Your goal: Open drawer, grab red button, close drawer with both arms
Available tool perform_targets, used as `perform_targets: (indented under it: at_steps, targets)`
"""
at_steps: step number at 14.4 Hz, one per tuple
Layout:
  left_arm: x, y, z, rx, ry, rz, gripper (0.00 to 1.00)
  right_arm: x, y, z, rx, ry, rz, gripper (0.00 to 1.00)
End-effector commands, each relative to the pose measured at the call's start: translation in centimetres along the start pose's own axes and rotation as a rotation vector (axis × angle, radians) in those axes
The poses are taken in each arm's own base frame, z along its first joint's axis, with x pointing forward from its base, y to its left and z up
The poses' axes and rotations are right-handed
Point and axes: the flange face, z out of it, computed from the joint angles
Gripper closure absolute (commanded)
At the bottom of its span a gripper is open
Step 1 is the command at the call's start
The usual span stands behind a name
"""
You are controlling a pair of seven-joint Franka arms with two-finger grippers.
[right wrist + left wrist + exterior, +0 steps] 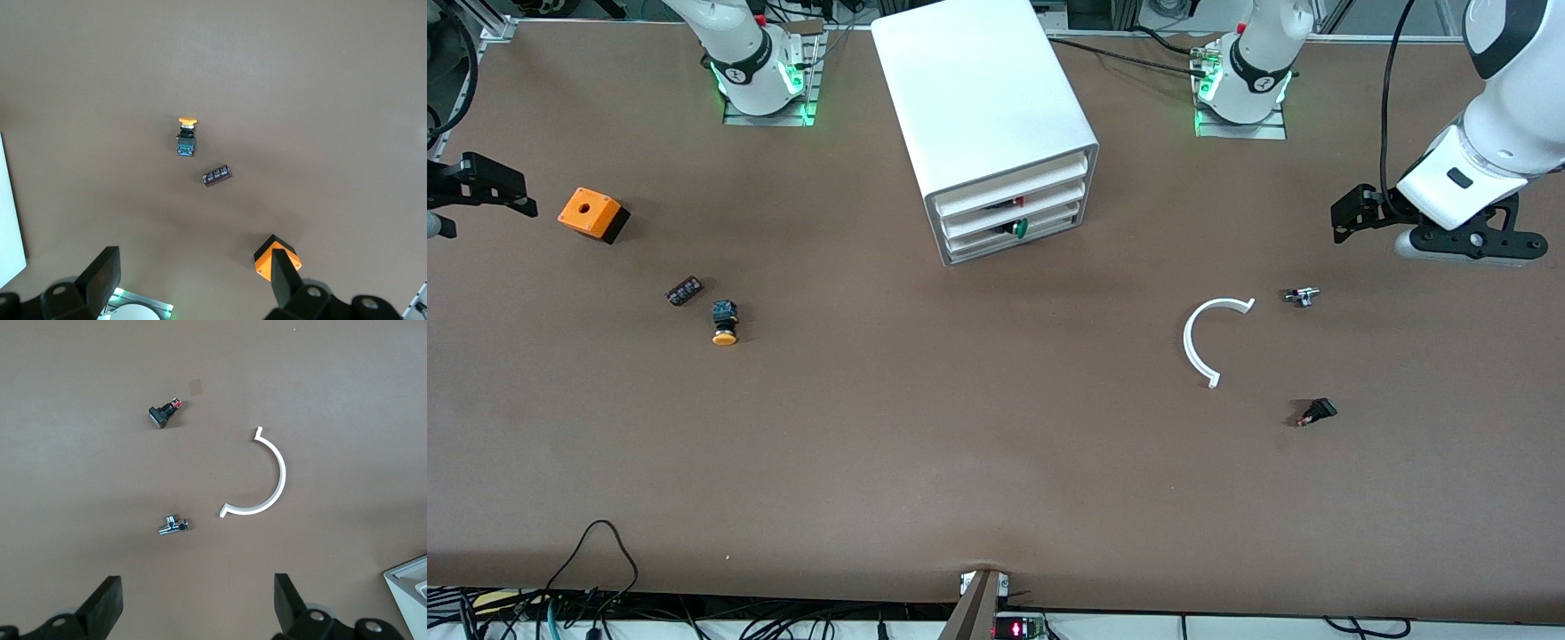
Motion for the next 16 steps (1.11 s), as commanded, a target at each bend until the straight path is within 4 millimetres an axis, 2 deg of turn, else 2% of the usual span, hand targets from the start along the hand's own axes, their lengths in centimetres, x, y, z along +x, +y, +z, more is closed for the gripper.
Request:
perform_targets:
  at_steps: [1,10,14,16]
  targets:
    - [0.3,-0.4,-0.6,0.022,0.001,0.022,0.00,-0.4,-0.3,-0.3,-0.004,0.002,-0.001,0.00]
    - [0.4,-0.4,-0.5,0.022,-0.001,0.020,0.00,-0.3,-0.3,-0.2,-0.003,0.003,-0.010,0.00]
    - [0.3,-0.2,-0.4,0.023,-0.010,0.023,0.00,0.3,0.3,0.8,-0.009,-0.011,-0.005,0.00]
    - [0.2,0.1,-0.3,0.024,-0.019,0.029,0.00,0.5,0.6,0.6,-0.020,0.012,0.000,0.00]
